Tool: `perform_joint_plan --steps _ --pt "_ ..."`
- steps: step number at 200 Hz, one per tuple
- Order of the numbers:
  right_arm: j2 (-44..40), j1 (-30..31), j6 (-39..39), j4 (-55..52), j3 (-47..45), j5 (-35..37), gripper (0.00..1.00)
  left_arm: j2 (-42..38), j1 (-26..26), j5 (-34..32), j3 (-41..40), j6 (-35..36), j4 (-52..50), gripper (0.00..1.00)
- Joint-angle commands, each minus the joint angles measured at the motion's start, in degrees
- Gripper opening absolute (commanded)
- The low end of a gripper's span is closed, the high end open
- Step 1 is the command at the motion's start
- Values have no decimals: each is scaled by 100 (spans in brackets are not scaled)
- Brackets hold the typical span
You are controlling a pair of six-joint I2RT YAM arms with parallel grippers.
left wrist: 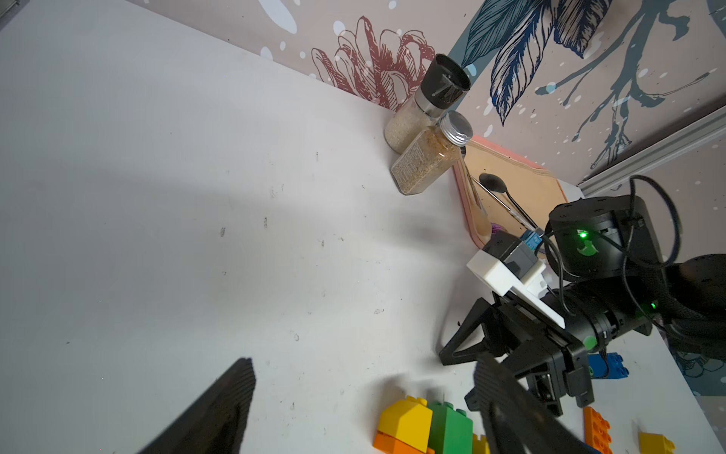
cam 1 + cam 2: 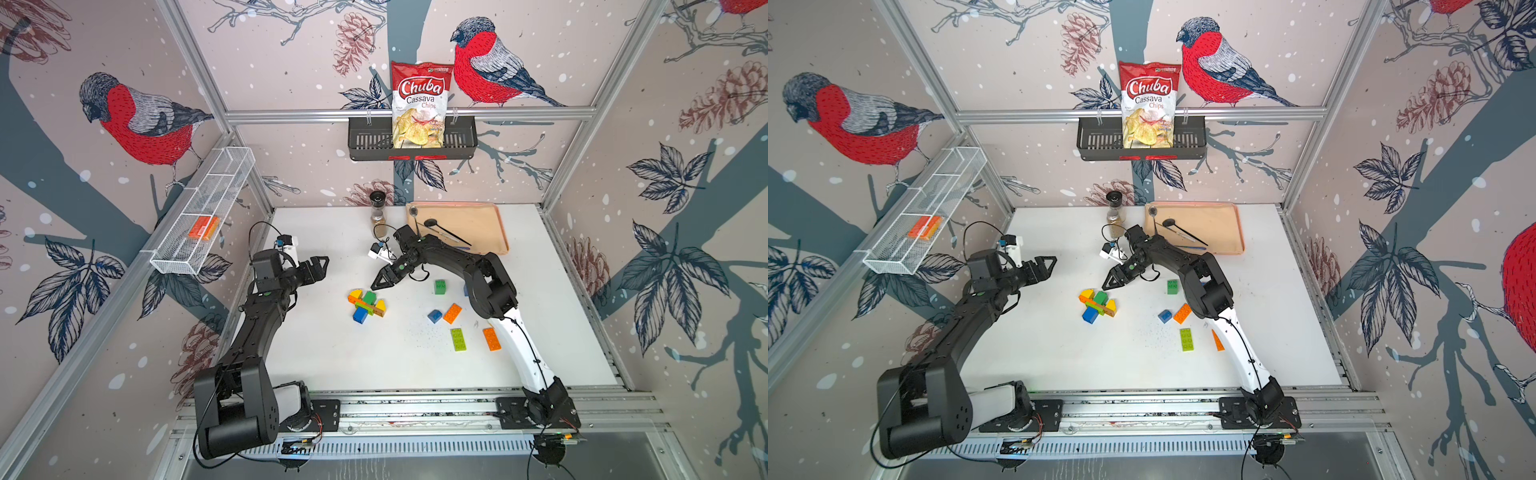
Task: Assemble a fork with lego
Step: Adjust the lego brick at the center of the board.
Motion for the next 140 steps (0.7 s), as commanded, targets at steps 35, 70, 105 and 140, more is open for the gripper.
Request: perform_joint_plan --steps 35,70,105,140 --pt "-1387 -18 580 1395 -1401 1536 100 -117 -101 658 -119 -213 552 98" --pt "-2241 24 1040 1857 -2243 2440 100 -205 -483 371 64 -181 368 98" --pt "-3354 392 1369 2755 -3513 4217 100 -473 -815 -382 136 -217 223 99" --pt "-3854 474 1662 2402 -3829 4616 100 -398 -928 -151 418 -185 -420 99"
